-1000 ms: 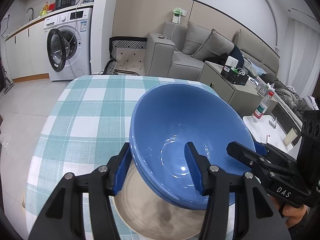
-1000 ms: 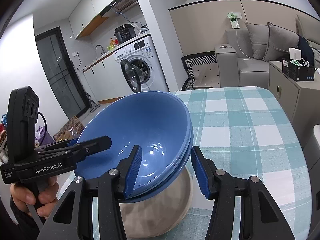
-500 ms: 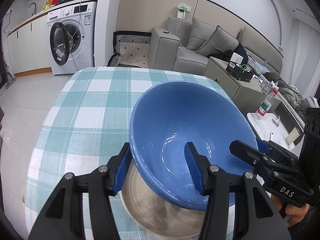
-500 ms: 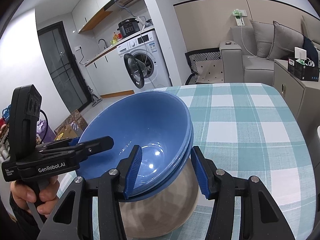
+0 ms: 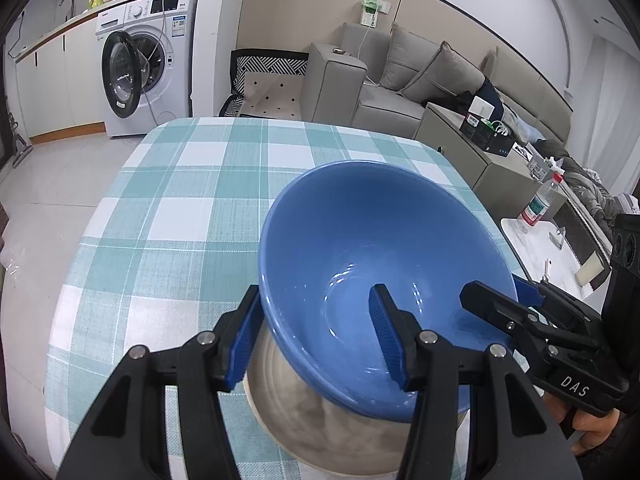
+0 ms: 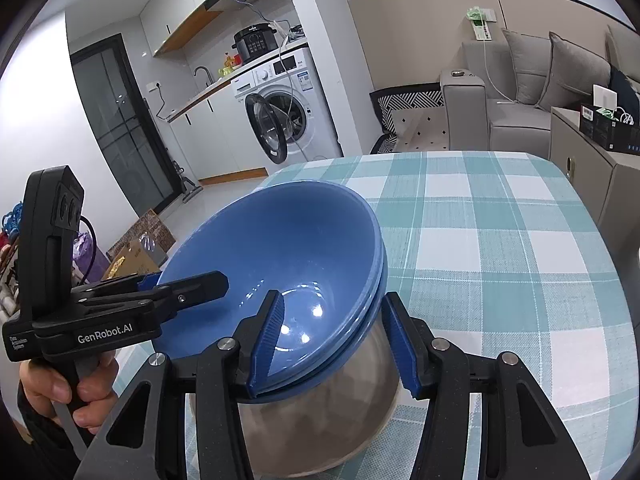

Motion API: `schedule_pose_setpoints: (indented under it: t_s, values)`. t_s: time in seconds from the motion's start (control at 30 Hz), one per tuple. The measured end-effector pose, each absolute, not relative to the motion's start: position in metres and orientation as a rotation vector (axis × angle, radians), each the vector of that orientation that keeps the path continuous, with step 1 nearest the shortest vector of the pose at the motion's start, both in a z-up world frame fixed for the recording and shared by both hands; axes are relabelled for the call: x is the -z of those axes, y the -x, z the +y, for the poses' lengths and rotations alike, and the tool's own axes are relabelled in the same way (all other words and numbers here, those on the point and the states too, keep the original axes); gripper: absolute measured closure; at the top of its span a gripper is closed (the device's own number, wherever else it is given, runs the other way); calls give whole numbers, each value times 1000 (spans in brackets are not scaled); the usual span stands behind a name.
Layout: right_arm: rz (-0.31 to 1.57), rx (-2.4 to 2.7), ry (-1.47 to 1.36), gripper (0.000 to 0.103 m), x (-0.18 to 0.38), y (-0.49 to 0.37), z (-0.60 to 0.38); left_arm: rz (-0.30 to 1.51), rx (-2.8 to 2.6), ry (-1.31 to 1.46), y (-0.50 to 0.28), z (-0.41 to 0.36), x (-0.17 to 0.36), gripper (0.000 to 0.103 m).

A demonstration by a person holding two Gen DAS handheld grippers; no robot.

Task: Organize plates and bowls
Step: 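Lift the blue bowl stack with both grippers and carry it over the cream plates, then lower the blue bowl stack onto the cream plates and open both grippers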

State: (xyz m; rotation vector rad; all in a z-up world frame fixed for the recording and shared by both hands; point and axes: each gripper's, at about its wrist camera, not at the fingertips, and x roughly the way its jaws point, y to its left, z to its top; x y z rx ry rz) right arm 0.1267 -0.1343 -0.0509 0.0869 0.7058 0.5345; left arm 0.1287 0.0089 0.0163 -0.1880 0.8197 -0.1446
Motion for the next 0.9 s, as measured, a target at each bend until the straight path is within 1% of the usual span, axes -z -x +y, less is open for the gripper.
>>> schedule_pose_setpoints:
  t_s: [0.5,0.9]
  values:
    - [698,-533,-98,50,53,-129,-134,819,147,188,-130,9,-15,50]
    - [688,-537,-89,46,52,-126,-133,820,140,180,-139,9,-15,50]
